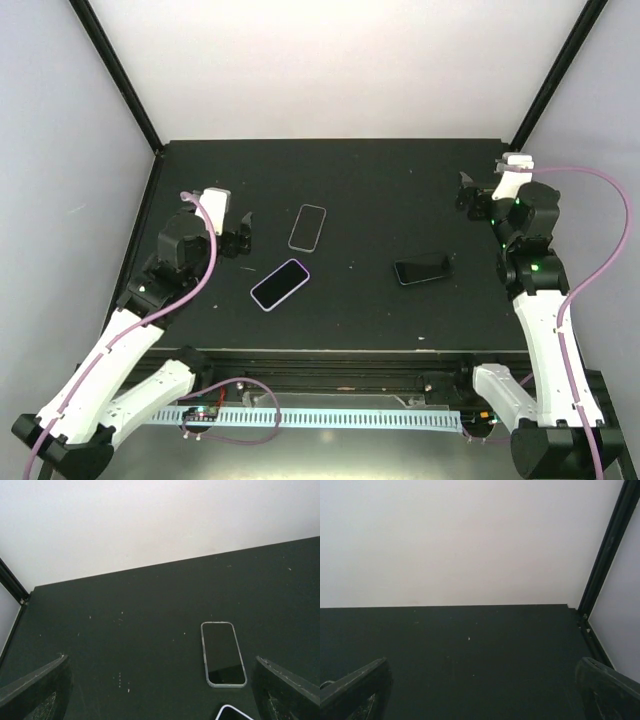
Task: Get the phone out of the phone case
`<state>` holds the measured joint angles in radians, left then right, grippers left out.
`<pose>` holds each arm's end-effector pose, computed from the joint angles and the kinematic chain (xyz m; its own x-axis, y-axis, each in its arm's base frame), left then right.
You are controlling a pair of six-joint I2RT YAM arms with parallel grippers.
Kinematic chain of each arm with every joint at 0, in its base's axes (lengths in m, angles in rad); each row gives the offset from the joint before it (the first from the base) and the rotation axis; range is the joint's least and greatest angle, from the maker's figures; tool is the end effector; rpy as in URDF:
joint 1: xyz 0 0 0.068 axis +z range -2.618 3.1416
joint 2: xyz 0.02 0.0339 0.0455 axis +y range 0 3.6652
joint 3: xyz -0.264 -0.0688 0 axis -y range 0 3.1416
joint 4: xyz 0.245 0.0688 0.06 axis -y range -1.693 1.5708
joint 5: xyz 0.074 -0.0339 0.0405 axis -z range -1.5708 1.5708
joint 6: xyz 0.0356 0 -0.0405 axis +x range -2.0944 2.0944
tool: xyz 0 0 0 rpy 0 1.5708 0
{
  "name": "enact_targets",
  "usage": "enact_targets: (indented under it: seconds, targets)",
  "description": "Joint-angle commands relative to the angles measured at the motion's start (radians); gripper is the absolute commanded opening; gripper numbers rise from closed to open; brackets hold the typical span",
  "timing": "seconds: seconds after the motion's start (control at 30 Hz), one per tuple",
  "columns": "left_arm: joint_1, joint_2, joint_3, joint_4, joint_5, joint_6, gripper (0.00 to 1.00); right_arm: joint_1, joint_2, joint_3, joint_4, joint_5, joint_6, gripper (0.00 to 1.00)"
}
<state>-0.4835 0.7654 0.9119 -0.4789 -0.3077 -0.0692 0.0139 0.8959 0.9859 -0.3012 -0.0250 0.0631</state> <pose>0.1513 -0.0673 0.3563 -0.3013 0.0838 -0.9498 0.1691 0.9850 0.0332 0.2008 0.0037 0.3784 -0.2116 0.0601 -0.9755 -0.0250 0.9974 0.0669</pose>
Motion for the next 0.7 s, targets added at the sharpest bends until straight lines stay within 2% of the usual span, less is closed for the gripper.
enact_targets:
  seconds: [0.0, 0.23, 0.4, 0.67]
  targets:
    - [0.008, 0.012, 0.001, -0.039, 0.022, -0.041, 0.97, -0.008, 0.015, -0.018, -0.022, -0.07, 0.012, 1.0]
    - [-0.115, 0.157, 0.054, -0.079, -0.008, -0.058, 0.97, -0.016, 0.011, -0.097, -0.024, -0.215, -0.058, 1.0]
    - [-0.201, 0.321, 0.093, -0.07, 0.06, -0.078, 0.98, -0.022, 0.018, -0.133, -0.059, -0.291, -0.099, 1.0]
    - [-0.263, 0.619, 0.206, -0.085, 0.195, -0.093, 0.99, -0.027, 0.027, -0.114, -0.195, -0.359, -0.209, 1.0]
